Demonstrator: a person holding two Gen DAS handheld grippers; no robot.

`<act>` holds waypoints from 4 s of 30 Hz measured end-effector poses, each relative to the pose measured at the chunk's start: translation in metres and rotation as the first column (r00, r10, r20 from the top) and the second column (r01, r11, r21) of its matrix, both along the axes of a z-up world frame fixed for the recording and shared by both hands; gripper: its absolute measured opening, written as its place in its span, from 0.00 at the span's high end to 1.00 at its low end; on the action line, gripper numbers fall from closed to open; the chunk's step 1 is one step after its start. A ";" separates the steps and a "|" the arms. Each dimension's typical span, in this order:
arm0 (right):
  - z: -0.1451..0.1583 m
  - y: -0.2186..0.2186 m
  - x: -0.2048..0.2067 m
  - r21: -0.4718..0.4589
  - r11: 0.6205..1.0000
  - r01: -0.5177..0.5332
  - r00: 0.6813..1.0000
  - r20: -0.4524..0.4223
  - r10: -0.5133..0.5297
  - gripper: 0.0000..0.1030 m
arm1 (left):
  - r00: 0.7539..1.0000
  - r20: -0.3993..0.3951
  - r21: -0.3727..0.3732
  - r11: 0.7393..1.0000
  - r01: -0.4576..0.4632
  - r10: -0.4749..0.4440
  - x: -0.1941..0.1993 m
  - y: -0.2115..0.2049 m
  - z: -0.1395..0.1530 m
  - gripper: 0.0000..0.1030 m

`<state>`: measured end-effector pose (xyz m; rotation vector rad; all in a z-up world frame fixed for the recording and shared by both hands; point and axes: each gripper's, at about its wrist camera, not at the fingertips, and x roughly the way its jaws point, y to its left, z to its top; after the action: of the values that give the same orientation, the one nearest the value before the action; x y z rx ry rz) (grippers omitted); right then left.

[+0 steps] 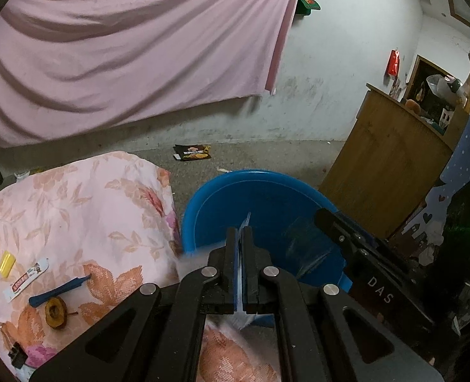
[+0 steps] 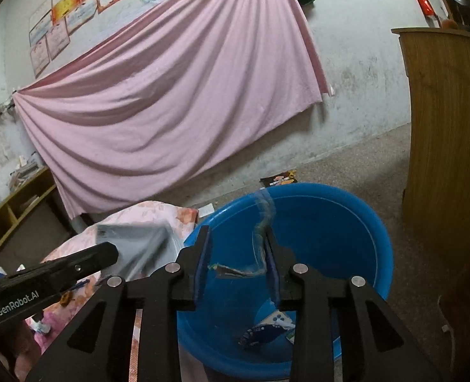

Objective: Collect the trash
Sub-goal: 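Carry the grey cloth and green packet over the blue basin and open both tools, then move both tools back over the bed toward the remaining small items, then grasp a black binder clip with the left tool while the right tool grasps the white tube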

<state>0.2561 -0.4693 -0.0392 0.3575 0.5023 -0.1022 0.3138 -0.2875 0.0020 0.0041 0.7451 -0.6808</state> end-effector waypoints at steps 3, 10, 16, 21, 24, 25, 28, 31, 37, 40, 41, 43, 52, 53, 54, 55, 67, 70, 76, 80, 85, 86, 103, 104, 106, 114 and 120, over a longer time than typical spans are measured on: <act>0.001 0.000 0.000 -0.004 1.000 0.001 1.000 0.003 -0.001 0.66 | 1.000 -0.003 0.001 1.000 -0.008 0.008 0.000 0.001 -0.002 0.99; 0.001 -0.002 0.000 -0.006 1.000 0.014 1.000 0.017 -0.014 0.57 | 1.000 0.006 -0.005 1.000 -0.028 0.028 -0.003 0.006 0.000 0.95; 0.007 -0.002 -0.002 -0.011 1.000 0.023 0.999 0.042 -0.023 0.53 | 0.996 0.057 -0.038 0.997 -0.073 0.075 -0.010 0.022 0.009 0.67; 0.017 0.002 -0.006 -0.017 0.999 0.030 0.996 0.084 -0.028 0.52 | 0.988 0.093 -0.055 0.991 -0.122 0.126 -0.013 0.042 0.019 0.64; 0.025 0.009 -0.009 -0.032 0.999 0.029 0.993 0.115 -0.025 0.46 | 0.976 0.126 -0.076 0.983 -0.167 0.175 -0.017 0.060 0.027 0.48; 0.028 0.012 -0.011 -0.038 0.999 0.027 0.991 0.130 -0.022 0.42 | 0.970 0.142 -0.090 0.979 -0.184 0.196 -0.019 0.069 0.031 0.46; 0.038 0.020 -0.015 -0.053 0.998 0.018 0.984 0.177 -0.008 0.33 | 0.954 0.180 -0.112 0.969 -0.221 0.239 -0.026 0.088 0.040 0.30; 0.047 0.032 -0.017 -0.073 0.997 0.004 0.977 0.211 0.011 0.26 | 0.925 0.230 -0.147 0.951 -0.274 0.302 -0.034 0.108 0.046 0.05; 0.061 0.060 -0.022 -0.103 0.994 -0.030 0.954 0.295 0.059 0.02 | 0.859 0.285 -0.223 0.901 -0.373 0.426 -0.046 0.153 0.051 0.03; 0.068 0.077 -0.024 -0.135 0.990 -0.049 0.936 0.340 0.092 0.00 | 0.826 0.321 -0.229 0.884 -0.407 0.464 -0.055 0.172 0.053 0.03; 0.070 0.083 -0.024 -0.144 0.988 -0.056 0.932 0.347 0.103 0.00 | 0.816 0.331 -0.230 0.879 -0.417 0.474 -0.058 0.177 0.053 0.03; 0.073 0.095 -0.027 -0.173 0.982 -0.071 0.918 0.374 0.132 0.00 | 0.799 0.347 -0.231 0.870 -0.436 0.492 -0.062 0.189 0.053 0.03; 0.081 0.145 -0.028 -0.249 0.960 -0.127 0.881 0.417 0.225 0.00 | 0.733 0.392 -0.229 0.831 -0.508 0.556 -0.083 0.241 0.048 0.03; 0.081 0.151 -0.027 -0.257 0.957 -0.134 0.878 0.417 0.235 0.00 | 0.728 0.393 -0.229 0.827 -0.514 0.561 -0.084 0.246 0.046 0.03; 0.081 0.156 -0.026 -0.263 0.955 -0.141 0.876 0.416 0.244 0.00 | 0.722 0.393 -0.229 0.821 -0.523 0.569 -0.086 0.253 0.045 0.03; 0.081 0.161 -0.025 -0.267 0.952 -0.149 0.875 0.413 0.253 0.00 | 0.718 0.393 -0.227 0.817 -0.529 0.574 -0.087 0.256 0.044 0.03; 0.070 0.200 -0.021 -0.337 0.911 -0.237 0.875 0.333 0.351 0.00 | 0.704 0.375 -0.194 0.794 -0.577 0.603 -0.106 0.288 0.019 0.03; 0.067 0.207 -0.024 -0.364 0.893 -0.264 0.874 0.301 0.381 0.00 | 0.710 0.375 -0.173 0.798 -0.578 0.596 -0.113 0.287 0.011 0.03; 0.056 0.214 -0.022 -0.397 0.852 -0.342 0.878 0.187 0.440 0.00 | 0.755 0.348 -0.125 0.825 -0.551 0.556 -0.118 0.282 0.000 0.03; 0.045 0.212 -0.012 -0.363 0.835 -0.413 0.881 0.074 0.468 0.00 | 0.803 0.302 -0.068 0.852 -0.519 0.514 -0.113 0.274 -0.004 0.03; 0.035 0.203 0.002 -0.260 0.841 -0.475 0.875 -0.037 0.483 0.13 | 0.854 0.253 -0.001 0.883 -0.470 0.455 -0.108 0.260 -0.012 0.03; 0.033 0.202 0.004 -0.245 0.839 -0.486 0.871 -0.054 0.489 0.18 | 0.864 0.240 0.008 0.889 -0.457 0.442 -0.106 0.257 -0.013 0.03; 0.010 0.199 0.024 -0.096 0.805 -0.586 0.799 -0.233 0.554 0.57 | 0.981 -0.027 0.151 0.971 -0.185 0.191 -0.073 0.210 -0.054 0.58; 0.008 0.199 0.026 -0.091 0.803 -0.589 0.795 -0.239 0.557 0.58 | 0.982 -0.040 0.158 0.971 -0.179 0.187 -0.071 0.209 -0.056 0.59; 0.006 0.199 0.028 -0.082 0.799 -0.596 0.789 -0.249 0.562 0.58 | 0.982 -0.067 0.171 0.971 -0.165 0.178 -0.067 0.205 -0.061 0.67; -0.001 0.205 0.033 -0.055 0.770 -0.636 0.747 -0.294 0.596 0.58 | 0.983 -0.088 0.222 0.965 -0.141 0.164 -0.056 0.194 -0.067 0.79; -0.006 0.206 0.037 -0.026 0.757 -0.653 0.724 -0.315 0.613 0.58 | 0.982 -0.084 0.216 0.965 -0.147 0.169 -0.059 0.199 -0.066 0.79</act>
<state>0.2928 -0.2637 -0.0453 0.0139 0.8846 0.4936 0.2553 -0.0886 -0.0641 0.1015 0.9032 -0.4503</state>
